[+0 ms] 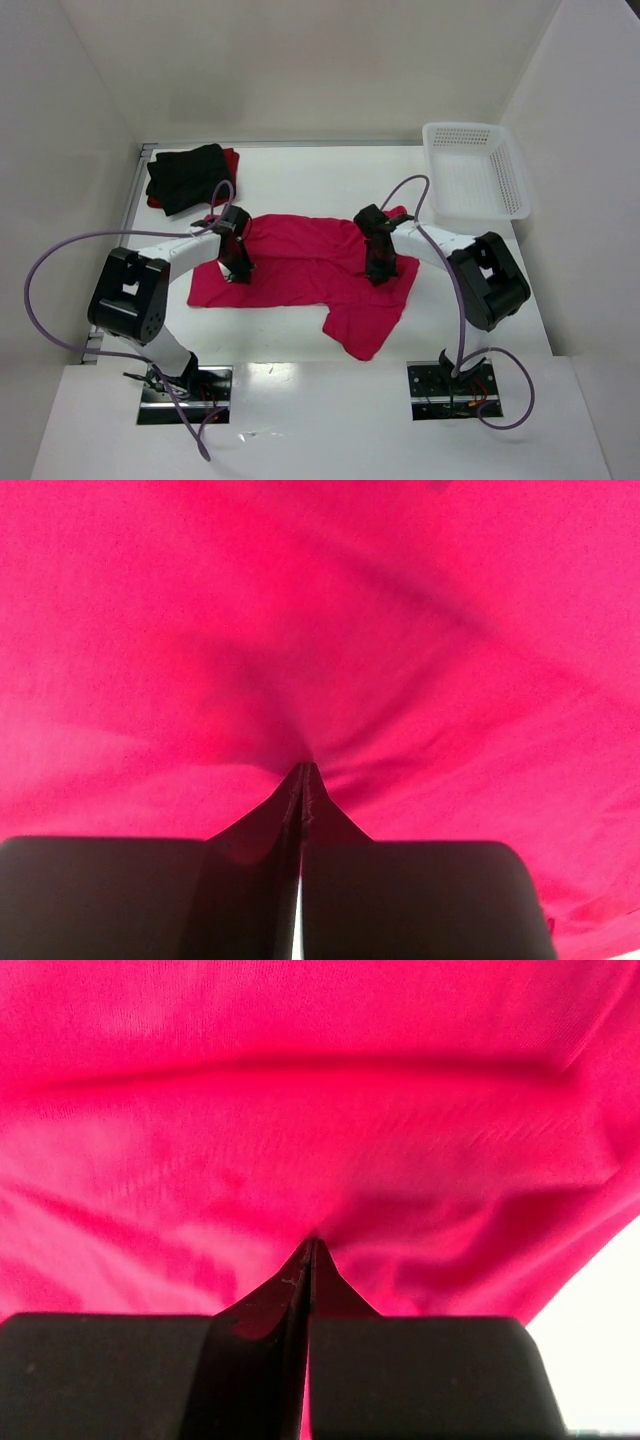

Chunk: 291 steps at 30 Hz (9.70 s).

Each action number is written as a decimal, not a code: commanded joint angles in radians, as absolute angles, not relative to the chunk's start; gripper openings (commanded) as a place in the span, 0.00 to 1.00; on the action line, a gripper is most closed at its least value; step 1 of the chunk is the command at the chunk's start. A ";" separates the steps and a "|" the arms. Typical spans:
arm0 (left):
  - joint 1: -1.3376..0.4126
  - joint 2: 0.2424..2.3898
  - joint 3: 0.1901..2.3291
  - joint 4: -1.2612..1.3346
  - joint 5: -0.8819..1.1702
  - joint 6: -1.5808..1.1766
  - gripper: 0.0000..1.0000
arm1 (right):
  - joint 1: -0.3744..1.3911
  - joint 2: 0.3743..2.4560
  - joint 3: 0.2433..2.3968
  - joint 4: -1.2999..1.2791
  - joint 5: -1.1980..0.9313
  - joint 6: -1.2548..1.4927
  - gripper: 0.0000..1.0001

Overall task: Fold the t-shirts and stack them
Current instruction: Fold the flattened tshirt in 1/3 of the way

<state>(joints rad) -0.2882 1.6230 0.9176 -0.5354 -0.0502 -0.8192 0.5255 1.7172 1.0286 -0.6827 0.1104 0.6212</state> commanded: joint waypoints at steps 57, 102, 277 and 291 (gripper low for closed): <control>0.147 2.010 1.471 -0.365 0.374 -0.167 0.53 | 0.206 1.939 1.454 -0.379 0.170 0.492 0.73; 0.166 1.963 1.401 -0.433 0.333 -0.198 0.18 | 0.206 2.020 1.465 -0.371 0.156 0.475 0.25; 0.186 1.684 1.198 -0.267 0.164 -0.356 0.63 | 0.334 1.795 1.394 -0.419 -0.092 0.391 0.17; 0.158 1.637 1.060 -0.267 0.295 -0.391 0.54 | 0.600 2.192 1.849 -0.373 -0.219 0.316 0.20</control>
<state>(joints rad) 0.1688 1.6669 1.0611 -0.3157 0.2234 -0.3962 0.5621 2.1033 1.7531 -0.3805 -0.1947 0.3363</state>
